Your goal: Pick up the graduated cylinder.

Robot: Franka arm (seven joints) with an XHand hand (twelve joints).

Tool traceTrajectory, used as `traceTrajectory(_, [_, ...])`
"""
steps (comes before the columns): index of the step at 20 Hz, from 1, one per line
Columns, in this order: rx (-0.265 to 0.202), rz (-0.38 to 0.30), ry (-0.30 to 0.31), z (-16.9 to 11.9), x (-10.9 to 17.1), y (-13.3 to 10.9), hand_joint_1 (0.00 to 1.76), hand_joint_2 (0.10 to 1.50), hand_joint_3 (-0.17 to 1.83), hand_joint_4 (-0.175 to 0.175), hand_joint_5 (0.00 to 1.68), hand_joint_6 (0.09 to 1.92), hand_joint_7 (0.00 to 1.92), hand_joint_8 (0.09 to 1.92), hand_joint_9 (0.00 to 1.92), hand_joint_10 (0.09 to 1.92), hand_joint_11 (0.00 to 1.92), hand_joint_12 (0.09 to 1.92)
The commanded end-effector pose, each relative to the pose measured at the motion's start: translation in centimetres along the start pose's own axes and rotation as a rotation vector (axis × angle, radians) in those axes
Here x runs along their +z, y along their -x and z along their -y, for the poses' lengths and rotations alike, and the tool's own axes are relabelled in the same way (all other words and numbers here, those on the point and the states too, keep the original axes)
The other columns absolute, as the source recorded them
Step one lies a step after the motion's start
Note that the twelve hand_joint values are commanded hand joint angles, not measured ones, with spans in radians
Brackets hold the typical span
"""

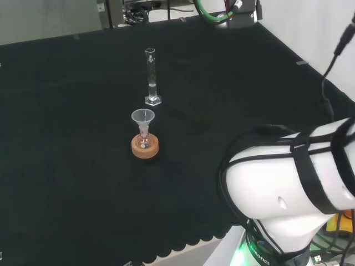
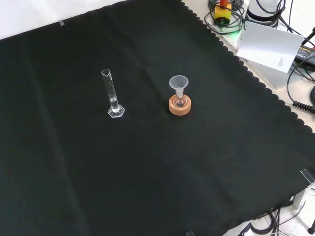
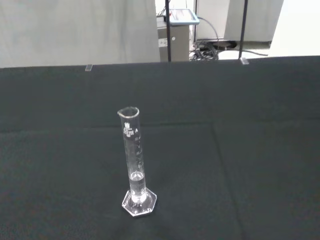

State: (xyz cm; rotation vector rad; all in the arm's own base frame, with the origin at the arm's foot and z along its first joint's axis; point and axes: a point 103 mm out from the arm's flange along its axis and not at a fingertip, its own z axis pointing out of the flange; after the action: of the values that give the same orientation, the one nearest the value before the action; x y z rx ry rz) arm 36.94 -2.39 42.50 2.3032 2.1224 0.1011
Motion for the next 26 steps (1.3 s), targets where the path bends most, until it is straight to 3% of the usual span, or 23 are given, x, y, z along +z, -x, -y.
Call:
traceTrajectory(1, [-0.061,-0.088,0.000,-7.3,6.6,3.0,0.25,1.17,0.24,-0.018,0.28,0.09,0.22,0.58,0.36,0.66,0.15,1.38])
traceTrajectory(6, [-0.072,-0.130,-0.043,-12.2,11.1,5.2,0.31,1.14,0.24,-0.024,0.31,0.09,0.26,0.60,0.40,0.66,0.17,1.38])
traceTrajectory(10, [-0.084,-0.164,-0.073,-14.5,14.5,6.0,0.36,1.10,0.22,-0.024,0.29,0.09,0.23,0.60,0.40,0.65,0.17,1.38])
traceTrajectory(21, [-0.119,-0.214,-0.128,-17.5,21.2,4.9,0.52,0.98,0.20,-0.026,0.24,0.09,0.20,0.61,0.39,0.64,0.19,1.36])
traceTrajectory(26, [-0.111,-0.232,-0.138,-18.0,22.9,4.9,0.58,0.95,0.20,-0.026,0.23,0.09,0.22,0.63,0.40,0.64,0.19,1.36])
